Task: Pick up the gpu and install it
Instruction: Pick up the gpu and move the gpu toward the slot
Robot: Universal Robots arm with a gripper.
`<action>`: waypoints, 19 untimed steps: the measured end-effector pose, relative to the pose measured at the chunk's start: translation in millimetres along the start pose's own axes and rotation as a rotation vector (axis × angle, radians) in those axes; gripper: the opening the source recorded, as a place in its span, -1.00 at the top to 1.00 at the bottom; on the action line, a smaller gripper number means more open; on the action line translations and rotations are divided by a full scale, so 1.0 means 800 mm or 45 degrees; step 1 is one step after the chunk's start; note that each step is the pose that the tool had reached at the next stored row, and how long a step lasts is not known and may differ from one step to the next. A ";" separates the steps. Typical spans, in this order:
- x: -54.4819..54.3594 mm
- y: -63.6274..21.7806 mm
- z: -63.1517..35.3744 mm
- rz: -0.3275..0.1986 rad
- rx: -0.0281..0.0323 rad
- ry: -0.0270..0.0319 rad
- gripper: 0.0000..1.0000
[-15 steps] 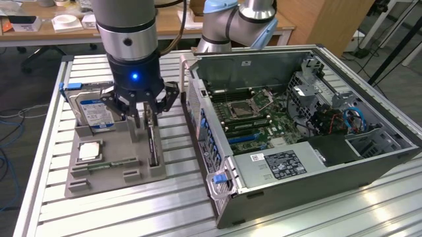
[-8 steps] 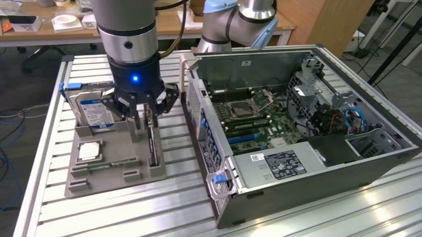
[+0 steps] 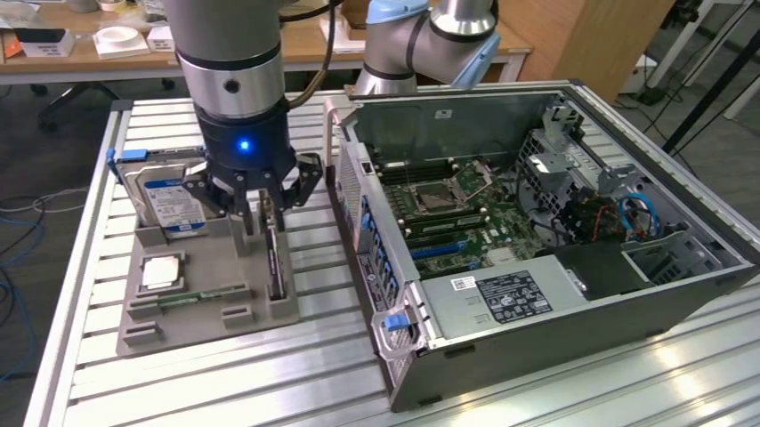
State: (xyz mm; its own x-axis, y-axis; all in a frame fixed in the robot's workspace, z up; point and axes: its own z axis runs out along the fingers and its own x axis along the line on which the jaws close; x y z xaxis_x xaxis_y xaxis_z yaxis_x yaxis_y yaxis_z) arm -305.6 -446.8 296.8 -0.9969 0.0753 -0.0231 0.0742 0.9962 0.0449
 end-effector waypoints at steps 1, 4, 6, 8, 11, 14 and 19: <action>0.000 0.000 0.001 0.000 0.0001 0.0001 0.17; 0.000 0.000 0.002 0.000 0.0000 0.0000 0.17; 0.000 0.000 0.004 0.000 0.0000 0.0000 0.17; 0.000 0.000 0.005 0.000 -0.0001 0.0000 0.17; 0.000 0.000 0.007 0.000 -0.0001 0.0000 0.17; 0.000 0.000 0.009 0.000 0.0000 0.0000 0.17; 0.000 -0.001 0.012 0.000 0.0000 0.0000 0.17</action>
State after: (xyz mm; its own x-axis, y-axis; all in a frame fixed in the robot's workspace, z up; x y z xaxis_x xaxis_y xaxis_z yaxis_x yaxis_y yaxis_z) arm -305.5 -446.9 286.9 -0.9969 0.0753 -0.0231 0.0742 0.9962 0.0449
